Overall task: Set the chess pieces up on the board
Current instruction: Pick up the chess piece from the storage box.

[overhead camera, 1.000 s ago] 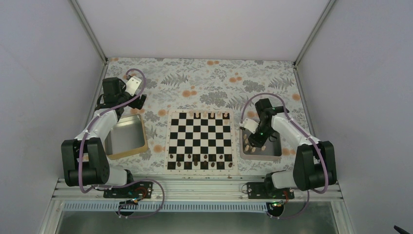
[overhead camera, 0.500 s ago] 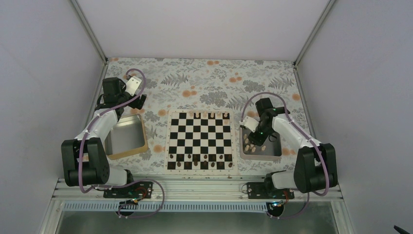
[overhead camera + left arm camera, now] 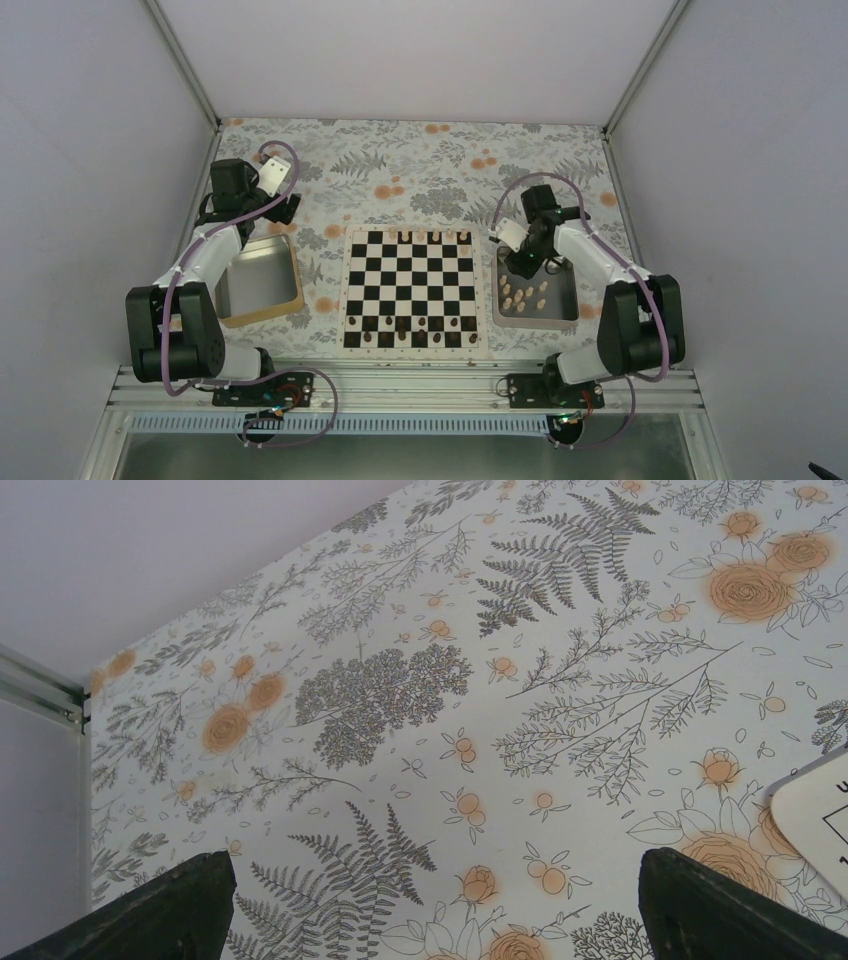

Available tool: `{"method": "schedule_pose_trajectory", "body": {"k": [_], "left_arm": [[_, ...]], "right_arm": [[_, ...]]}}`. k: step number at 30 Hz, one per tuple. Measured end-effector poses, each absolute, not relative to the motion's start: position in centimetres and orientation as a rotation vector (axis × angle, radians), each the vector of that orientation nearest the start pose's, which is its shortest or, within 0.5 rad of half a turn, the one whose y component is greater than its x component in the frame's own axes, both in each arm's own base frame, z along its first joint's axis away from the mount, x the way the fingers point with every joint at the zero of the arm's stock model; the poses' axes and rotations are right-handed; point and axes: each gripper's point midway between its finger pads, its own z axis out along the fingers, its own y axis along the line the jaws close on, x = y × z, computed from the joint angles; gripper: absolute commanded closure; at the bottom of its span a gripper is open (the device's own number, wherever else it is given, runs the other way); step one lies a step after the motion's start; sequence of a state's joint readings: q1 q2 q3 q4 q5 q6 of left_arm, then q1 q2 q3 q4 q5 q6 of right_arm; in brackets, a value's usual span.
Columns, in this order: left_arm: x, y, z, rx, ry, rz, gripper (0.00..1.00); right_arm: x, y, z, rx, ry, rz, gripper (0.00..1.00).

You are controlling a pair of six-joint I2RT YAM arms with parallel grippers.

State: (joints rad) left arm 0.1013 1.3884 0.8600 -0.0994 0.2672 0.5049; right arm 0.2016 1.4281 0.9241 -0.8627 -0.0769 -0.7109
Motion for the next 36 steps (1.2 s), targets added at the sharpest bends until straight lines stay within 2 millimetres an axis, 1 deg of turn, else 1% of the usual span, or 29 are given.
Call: {"method": "schedule_pose_trajectory", "body": {"k": [4, 14, 21, 24, 31, 36], "left_arm": [[41.1, -0.4, 16.1, 0.580, 2.095, 0.052, 0.00], [41.1, -0.4, 16.0, 0.580, 2.095, 0.052, 0.00], [41.1, -0.4, 15.8, 0.580, 2.101, 0.050, 0.00], [41.1, -0.4, 15.5, 0.581, 2.108, 0.047, 0.00], [41.2, -0.4, 15.3, 0.582, 2.114, 0.044, 0.00], [41.2, -0.4, 15.0, 0.582, 2.121, 0.042, 0.00]], "right_arm": [[28.2, 6.8, 6.3, -1.280, 2.625, 0.005, 0.59], [29.9, 6.9, 5.5, -1.263, 2.616, -0.015, 0.60], [30.2, 7.0, 4.3, -1.270, 2.643, -0.009, 0.61], [30.5, 7.0, 4.4, -1.265, 2.635, -0.015, 0.62], [31.1, 7.1, 4.3, -1.258, 2.626, -0.020, 0.71], [31.3, 7.2, 4.2, -1.256, 2.619, -0.022, 0.71]]}}
